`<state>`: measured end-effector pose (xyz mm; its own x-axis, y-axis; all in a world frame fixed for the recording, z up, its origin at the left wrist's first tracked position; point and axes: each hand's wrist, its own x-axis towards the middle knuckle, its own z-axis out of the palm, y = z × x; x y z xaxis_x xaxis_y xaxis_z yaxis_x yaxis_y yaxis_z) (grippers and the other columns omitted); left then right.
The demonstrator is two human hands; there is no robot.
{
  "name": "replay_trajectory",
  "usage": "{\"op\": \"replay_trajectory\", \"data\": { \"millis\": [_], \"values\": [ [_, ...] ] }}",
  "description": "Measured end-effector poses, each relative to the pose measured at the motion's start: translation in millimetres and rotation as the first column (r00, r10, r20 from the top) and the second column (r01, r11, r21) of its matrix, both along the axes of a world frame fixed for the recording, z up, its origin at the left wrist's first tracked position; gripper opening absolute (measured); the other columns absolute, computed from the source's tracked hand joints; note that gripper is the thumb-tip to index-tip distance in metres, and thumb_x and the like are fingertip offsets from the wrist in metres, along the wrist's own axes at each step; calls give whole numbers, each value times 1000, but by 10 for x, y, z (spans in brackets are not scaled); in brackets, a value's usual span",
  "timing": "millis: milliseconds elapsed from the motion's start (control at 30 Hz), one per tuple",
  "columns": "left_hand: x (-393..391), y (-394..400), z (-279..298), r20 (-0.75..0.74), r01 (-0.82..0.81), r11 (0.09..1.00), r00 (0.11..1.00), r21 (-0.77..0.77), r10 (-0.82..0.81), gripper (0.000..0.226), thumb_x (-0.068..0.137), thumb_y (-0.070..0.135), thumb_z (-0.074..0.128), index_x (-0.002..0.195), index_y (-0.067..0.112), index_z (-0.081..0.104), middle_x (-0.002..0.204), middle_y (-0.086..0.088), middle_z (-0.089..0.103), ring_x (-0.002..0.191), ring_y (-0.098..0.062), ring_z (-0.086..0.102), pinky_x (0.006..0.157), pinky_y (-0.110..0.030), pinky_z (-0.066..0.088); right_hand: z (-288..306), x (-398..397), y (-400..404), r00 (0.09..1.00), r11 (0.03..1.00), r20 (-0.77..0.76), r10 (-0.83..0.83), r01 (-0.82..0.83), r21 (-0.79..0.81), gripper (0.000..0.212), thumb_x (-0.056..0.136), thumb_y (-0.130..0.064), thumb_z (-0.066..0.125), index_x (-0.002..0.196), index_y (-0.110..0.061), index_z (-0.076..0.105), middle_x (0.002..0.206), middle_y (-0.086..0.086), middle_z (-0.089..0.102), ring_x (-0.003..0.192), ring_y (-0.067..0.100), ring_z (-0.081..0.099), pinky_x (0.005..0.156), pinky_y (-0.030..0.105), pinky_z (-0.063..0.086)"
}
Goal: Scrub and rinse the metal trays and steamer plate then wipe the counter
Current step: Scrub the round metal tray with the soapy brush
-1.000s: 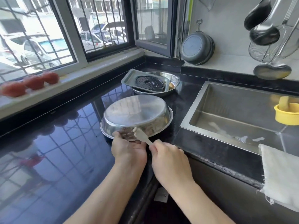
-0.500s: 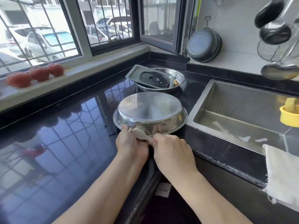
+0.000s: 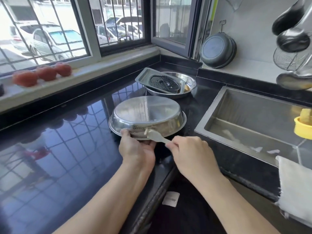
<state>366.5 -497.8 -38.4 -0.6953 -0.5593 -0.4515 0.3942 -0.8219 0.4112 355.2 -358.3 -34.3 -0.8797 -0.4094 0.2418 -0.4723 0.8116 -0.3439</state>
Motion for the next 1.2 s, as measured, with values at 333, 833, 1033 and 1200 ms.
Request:
{"op": "replay_trajectory", "data": {
  "millis": [333,833,1033,1200],
  "values": [
    [11,-3,27,78,60,998,995,-14,-58,39,114,38,34,128,12,59,117,-19,72,99,-38,72,71,-59,63,-246,107,-127,993,962,101,-57,81,-261,39,102,-52,44,81,-22,56,76,4,67,80,42,58,69,45,49],
    [-14,-64,112,90,54,997,995,-48,-49,40,114,35,34,131,8,60,119,-19,73,97,-36,74,63,-54,63,-343,132,-48,985,928,114,-126,157,-338,39,102,-48,45,78,-19,53,71,2,64,73,38,59,65,46,51],
    [-3,-24,117,103,55,997,993,-55,-49,38,114,35,34,129,11,60,117,-17,73,97,-36,75,65,-58,63,-293,-37,63,938,869,172,-301,344,-356,38,103,-47,46,82,-18,59,72,7,62,79,43,58,66,45,48],
    [-1,48,127,95,56,998,994,40,-59,35,113,33,40,103,7,62,81,-8,69,46,-14,67,43,-29,55,-297,283,-268,991,969,112,-74,98,-227,37,104,-51,41,82,-22,48,88,6,68,87,42,61,62,41,38]
  ]
}}
